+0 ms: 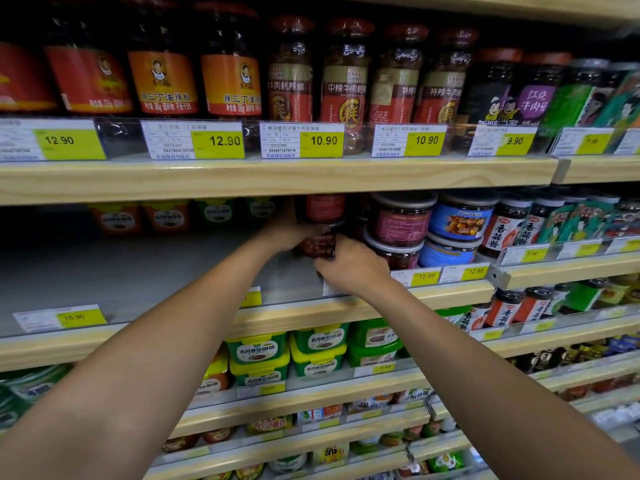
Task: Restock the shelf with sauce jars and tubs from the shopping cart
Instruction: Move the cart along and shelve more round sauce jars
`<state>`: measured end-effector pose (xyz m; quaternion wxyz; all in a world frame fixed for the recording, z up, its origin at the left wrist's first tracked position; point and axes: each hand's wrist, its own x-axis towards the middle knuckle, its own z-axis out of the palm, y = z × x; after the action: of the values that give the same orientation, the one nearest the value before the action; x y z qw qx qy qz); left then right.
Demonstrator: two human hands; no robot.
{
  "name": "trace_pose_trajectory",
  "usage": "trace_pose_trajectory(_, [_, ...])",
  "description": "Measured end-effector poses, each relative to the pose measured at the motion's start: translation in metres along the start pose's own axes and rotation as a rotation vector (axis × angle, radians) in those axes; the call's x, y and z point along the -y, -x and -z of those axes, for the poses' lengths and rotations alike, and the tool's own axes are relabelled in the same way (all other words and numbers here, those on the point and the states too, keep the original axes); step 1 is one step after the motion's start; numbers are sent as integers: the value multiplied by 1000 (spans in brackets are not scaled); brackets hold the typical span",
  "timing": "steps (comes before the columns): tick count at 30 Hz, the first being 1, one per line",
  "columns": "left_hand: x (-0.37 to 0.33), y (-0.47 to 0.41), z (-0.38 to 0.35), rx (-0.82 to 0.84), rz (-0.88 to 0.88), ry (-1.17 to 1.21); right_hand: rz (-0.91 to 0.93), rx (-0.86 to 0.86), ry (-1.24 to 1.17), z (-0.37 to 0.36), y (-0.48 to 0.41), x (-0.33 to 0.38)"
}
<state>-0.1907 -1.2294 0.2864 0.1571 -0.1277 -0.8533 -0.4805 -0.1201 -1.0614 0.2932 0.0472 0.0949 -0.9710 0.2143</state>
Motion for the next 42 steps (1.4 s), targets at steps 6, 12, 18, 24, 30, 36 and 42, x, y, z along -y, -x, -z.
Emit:
trace_pose_trajectory(6, [-3,2,0,-11,45,-5,-3,31,-12,3,0,0])
trace_pose_trajectory(12, [2,3,-2,7,62,21,8,75,-22,4,-2,-2])
trace_pose_trajectory(18, [-25,36,9,99,85,-76,71,84,-48,8,2,-3])
trace_pose_trajectory(24, [-43,88,26,31,22,-221,167,-117,-86,8,38,-7])
trace_pose_trajectory(30, [-67,143,24,3,16,-538,216,-227,-6,10,92,-18])
trace_pose_trajectory(36, [-85,191,-12,60,-95,-609,160,-284,21,10,138,-62])
trace_pose_trajectory(42, [-103,234,-79,145,-222,-642,20,-212,66,20,200,-139])
